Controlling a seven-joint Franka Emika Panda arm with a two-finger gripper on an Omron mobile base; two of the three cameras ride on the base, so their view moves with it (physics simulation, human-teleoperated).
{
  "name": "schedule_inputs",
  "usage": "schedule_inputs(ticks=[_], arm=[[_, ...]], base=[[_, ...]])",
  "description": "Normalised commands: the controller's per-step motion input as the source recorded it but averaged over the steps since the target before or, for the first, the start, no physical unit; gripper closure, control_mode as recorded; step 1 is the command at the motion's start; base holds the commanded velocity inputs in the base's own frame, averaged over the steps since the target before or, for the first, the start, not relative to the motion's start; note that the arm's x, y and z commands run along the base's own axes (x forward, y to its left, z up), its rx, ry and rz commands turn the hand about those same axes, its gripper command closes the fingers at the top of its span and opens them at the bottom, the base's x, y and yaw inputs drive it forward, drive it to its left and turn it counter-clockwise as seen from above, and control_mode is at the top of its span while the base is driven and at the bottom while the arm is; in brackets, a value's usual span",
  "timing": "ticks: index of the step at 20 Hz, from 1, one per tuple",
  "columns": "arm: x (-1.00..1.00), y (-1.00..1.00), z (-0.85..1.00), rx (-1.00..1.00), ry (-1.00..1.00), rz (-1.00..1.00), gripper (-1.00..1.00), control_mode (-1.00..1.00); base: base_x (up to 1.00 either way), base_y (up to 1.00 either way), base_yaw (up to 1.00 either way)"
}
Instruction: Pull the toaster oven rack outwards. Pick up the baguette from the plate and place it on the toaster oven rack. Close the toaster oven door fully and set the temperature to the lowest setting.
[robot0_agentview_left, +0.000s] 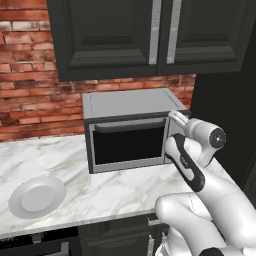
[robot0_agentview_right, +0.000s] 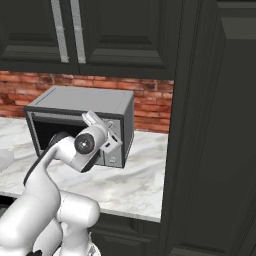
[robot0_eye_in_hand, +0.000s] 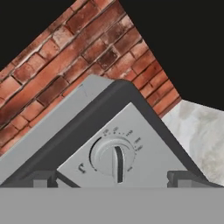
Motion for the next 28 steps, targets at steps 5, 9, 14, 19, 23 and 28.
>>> schedule_inputs(ticks=[5,9,14,19,23,28], arm=[[0.03,0.0,-0.01,0.0,0.0,0.0,-1.0,-1.0],[0.15,0.0,0.0,0.0,0.0,0.0,-1.0,-1.0],[0.31,-0.05,0.0,0.0,0.0,0.0,-1.0,-1.0],[0.05,0.0,0.0,0.0,-0.04,0.01,-1.0,-1.0],[0.0,-0.05,0.0,0.0,0.0,0.0,-1.0,-1.0],[0.0,-0.15,0.0,0.04,0.0,0.0,-1.0,-1.0]], base=[[0.0,0.0,0.0],[0.0,0.0,0.0],[0.0,0.0,0.0],[0.0,0.0,0.0],[0.0,0.0,0.0],[0.0,0.0,0.0]])
